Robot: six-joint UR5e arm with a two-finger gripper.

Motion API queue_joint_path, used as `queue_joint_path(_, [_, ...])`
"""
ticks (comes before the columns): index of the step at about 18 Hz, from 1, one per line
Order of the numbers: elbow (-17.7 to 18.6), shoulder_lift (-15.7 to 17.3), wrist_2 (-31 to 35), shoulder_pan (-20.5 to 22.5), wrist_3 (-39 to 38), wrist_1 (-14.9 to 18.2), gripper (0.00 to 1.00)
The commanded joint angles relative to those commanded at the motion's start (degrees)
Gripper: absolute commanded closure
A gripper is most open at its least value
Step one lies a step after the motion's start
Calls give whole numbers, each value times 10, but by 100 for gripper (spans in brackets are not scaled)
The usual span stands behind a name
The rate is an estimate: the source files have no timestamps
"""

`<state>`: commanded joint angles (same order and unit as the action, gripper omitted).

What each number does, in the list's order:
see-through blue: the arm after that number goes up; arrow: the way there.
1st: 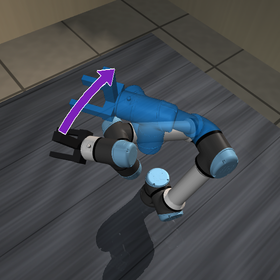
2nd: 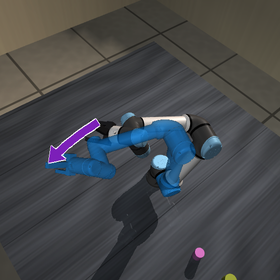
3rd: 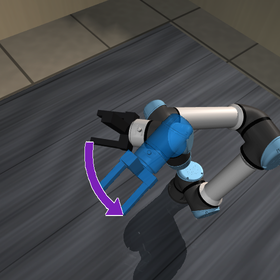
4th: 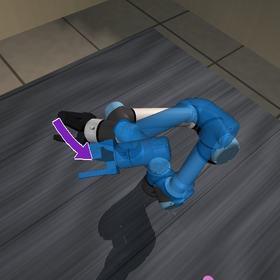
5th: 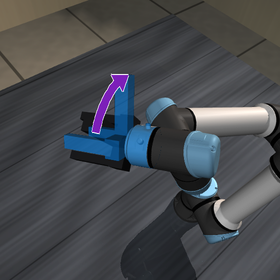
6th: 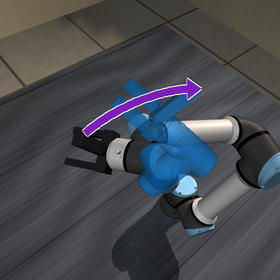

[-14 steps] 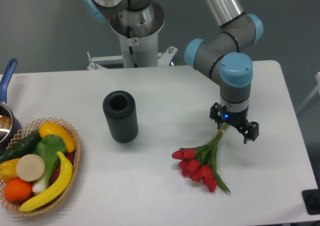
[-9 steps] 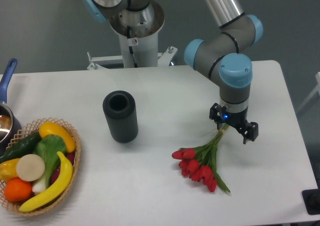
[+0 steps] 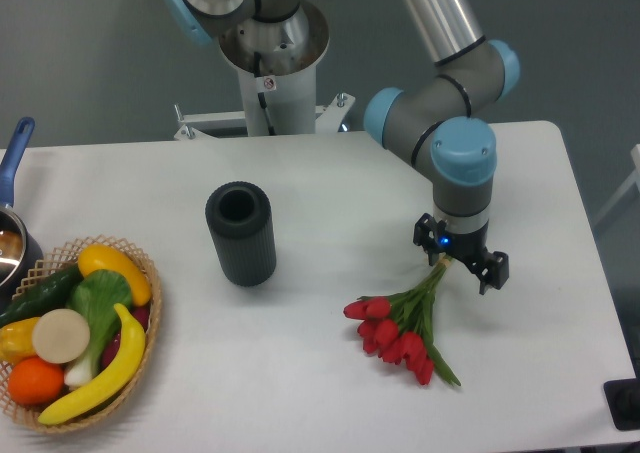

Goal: Pick up the flowers from the table
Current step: 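Lower the open gripper toward the stems of the red tulip bunch, then close the gripper around the green tulip stems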

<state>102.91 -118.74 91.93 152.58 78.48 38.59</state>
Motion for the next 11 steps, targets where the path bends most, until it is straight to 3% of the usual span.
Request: queue_joint_path(11, [16,-4,-1,-7,-17,1,0])
